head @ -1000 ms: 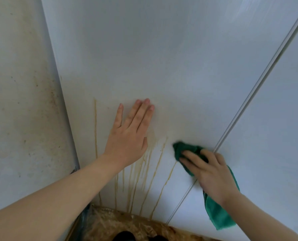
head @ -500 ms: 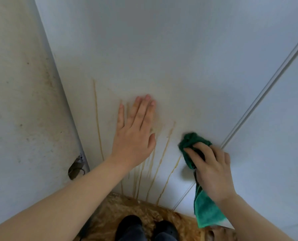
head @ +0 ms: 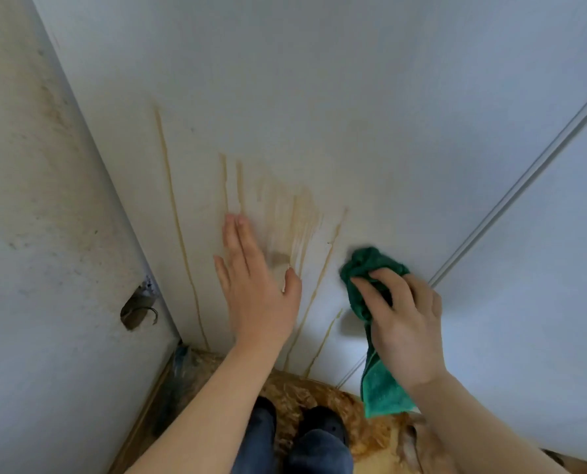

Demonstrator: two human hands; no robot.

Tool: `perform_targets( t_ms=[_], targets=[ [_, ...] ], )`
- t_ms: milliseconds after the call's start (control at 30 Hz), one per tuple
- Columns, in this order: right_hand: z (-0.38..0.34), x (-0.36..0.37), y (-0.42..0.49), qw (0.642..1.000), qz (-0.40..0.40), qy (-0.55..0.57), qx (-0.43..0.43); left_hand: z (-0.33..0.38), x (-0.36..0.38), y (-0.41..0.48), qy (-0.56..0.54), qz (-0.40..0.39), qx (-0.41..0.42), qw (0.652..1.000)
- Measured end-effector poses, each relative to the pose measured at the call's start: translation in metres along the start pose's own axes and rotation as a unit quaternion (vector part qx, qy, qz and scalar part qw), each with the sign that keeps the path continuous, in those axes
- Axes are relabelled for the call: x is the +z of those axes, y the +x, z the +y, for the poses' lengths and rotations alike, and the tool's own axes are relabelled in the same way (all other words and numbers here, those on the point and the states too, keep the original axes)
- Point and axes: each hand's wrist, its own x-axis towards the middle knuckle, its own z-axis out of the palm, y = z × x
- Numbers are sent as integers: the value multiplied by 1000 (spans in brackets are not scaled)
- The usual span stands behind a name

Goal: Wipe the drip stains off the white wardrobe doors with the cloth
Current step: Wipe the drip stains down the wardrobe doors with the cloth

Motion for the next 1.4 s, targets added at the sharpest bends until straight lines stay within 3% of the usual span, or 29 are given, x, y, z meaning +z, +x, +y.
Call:
perform_targets(
  t_ms=[167, 300, 367, 433, 533, 600, 667, 767, 833, 900, 1000, 1067, 1133, 1300, 1400],
  targets=[
    [5, 3, 15, 998, 58, -29, -25, 15, 18, -3, -177, 18, -179, 968],
    [8, 19, -18, 989, -44, -44, -133, 8, 27, -6, -176, -20, -167, 970],
    [4, 16, -18, 992, -54, -26, -112, -4, 23, -8, -192, -43, -146, 970],
    [-4, 5, 7, 999, -3, 10, -53, -15, 17, -8, -215, -69, -141, 964],
    [-11, -7, 65, 989, 140, 21, 36, -14, 17, -7, -223, -67, -143, 962],
    [-16, -4, 77, 982, 187, 10, 34, -10, 19, -7, -230, -50, -147, 961],
    [-19, 10, 52, 991, 131, -16, -27, -10, 21, -8, -231, -45, -154, 960],
    [-13, 25, 0, 989, -31, -39, -140, -15, 22, -9, -229, -53, -158, 959],
    [-9, 23, -1, 988, -59, -30, -139, -15, 21, -9, -239, -55, -158, 956],
    [-14, 12, 21, 997, -7, -6, -82, -15, 21, -8, -250, -54, -162, 953],
    [-22, -4, 78, 987, 157, 11, 28, -15, 21, -9, -252, -55, -164, 952],
    [-26, -1, 94, 975, 217, -1, 40, -17, 21, -10, -240, -58, -158, 956],
    [-31, 10, 79, 981, 194, -26, -4, -19, 22, -10, -227, -59, -148, 961],
    [-26, 30, 13, 990, -12, -30, -138, -23, 15, -15, -183, -43, -129, 974],
    [-25, 13, 34, 995, 34, -21, -88, -23, 10, -15, -169, -15, -141, 975]
  ],
)
